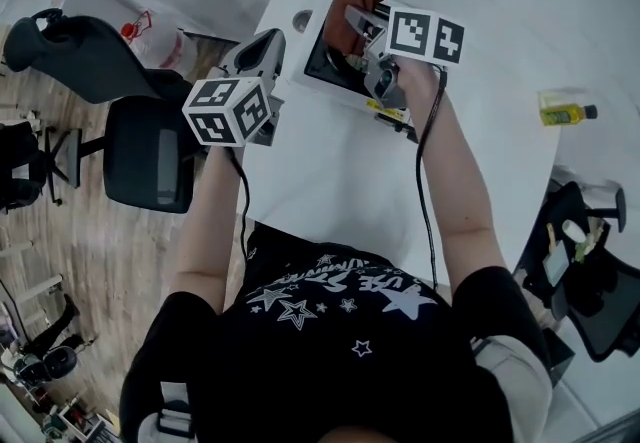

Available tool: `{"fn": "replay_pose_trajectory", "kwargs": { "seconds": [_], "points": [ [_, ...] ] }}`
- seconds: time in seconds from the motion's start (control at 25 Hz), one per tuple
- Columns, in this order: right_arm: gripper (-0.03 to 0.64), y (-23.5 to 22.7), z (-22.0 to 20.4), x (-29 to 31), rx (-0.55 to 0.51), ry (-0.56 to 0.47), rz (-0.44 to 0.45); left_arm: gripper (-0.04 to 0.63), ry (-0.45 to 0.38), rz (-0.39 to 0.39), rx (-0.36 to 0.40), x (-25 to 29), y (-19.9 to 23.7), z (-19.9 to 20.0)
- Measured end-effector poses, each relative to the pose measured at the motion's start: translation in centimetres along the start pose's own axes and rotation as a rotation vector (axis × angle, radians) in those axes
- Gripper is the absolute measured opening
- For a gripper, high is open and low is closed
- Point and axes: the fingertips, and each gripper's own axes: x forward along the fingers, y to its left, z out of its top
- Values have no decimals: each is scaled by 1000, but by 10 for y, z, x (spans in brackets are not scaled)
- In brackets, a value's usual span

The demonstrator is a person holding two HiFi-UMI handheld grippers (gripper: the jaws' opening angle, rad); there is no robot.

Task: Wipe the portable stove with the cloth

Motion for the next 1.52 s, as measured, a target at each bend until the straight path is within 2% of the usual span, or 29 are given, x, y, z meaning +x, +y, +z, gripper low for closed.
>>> {"fn": "replay_pose_trajectory", "kwargs": {
  "seconds": [0.52,0.72,0.96,1.16,1.28,1.52],
  "points": [
    [63,-17,2,67,99,64,-67,8,45,-64,-17,18,50,-3],
    [63,-27,2,85,102,91,-111,8,57,-77,-34,27,64,-5],
    [64,-38,-3,94,-24,150,-212,8,95,-93,-20,34,71,-14],
    [64,-45,-8,97,-98,194,-266,8,99,-103,-33,36,71,-15],
    [66,-52,-10,94,-148,216,-302,8,102,-105,-14,36,69,-14],
    [66,-56,-9,89,-161,224,-318,8,112,-121,9,36,58,-15]
  ]
}}
